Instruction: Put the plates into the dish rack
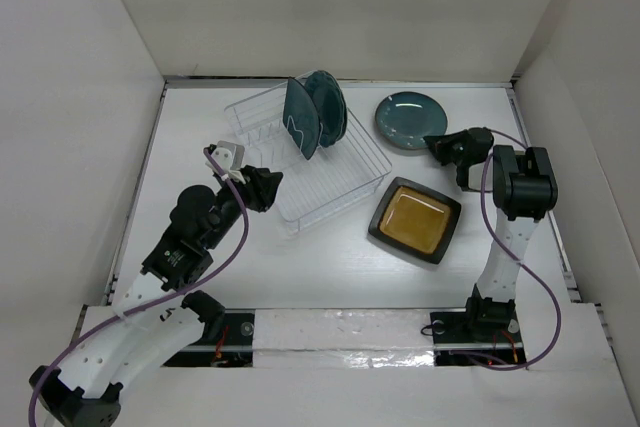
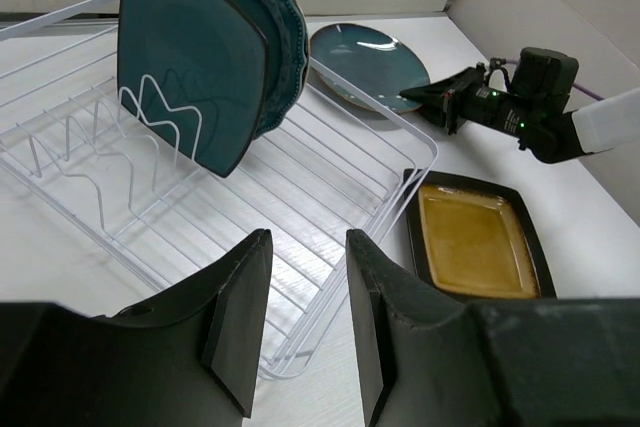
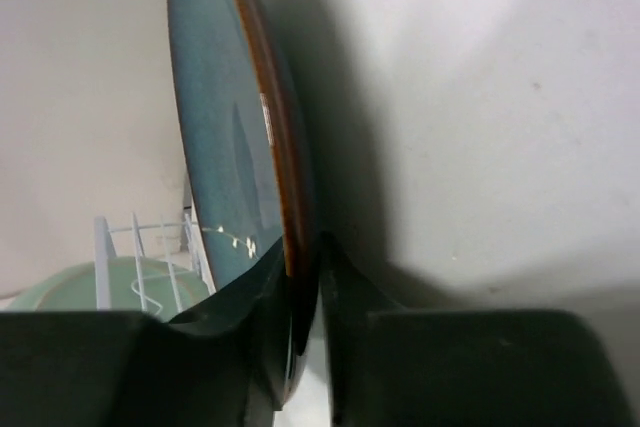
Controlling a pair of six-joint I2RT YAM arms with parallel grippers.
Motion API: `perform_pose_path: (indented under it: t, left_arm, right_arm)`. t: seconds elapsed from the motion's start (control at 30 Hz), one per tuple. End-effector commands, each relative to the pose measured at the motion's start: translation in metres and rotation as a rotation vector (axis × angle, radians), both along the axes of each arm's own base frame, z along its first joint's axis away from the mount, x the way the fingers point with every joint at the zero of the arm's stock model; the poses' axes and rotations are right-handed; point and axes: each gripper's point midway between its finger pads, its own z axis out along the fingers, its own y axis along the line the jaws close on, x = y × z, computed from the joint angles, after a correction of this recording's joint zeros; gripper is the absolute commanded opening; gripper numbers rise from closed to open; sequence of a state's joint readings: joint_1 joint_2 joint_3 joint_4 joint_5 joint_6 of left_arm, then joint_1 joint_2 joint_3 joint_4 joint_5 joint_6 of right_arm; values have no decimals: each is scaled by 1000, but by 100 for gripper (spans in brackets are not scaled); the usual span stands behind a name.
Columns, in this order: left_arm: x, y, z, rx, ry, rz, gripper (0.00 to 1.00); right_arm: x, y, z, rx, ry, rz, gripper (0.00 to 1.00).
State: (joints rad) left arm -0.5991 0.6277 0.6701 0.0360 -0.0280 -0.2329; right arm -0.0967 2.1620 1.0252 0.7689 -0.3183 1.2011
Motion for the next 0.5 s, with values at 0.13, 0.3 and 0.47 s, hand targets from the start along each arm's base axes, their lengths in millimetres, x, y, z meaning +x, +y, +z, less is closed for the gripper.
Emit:
perform_pose_path:
  t: [0.13,0.3,0.47]
  left_arm:
    - [-1,3,34,-36,-82,5,32]
    - [-2,2,31,-33,-73,-4,32]
    - [-6,5,40,-55,-102,1,32]
  right_arm:
    - [-3,-2,59,45,-207,-40,0]
    - [-19,-12,120,16,-349,-82,0]
    - [-42,-3,215,-107,-510,-74,0]
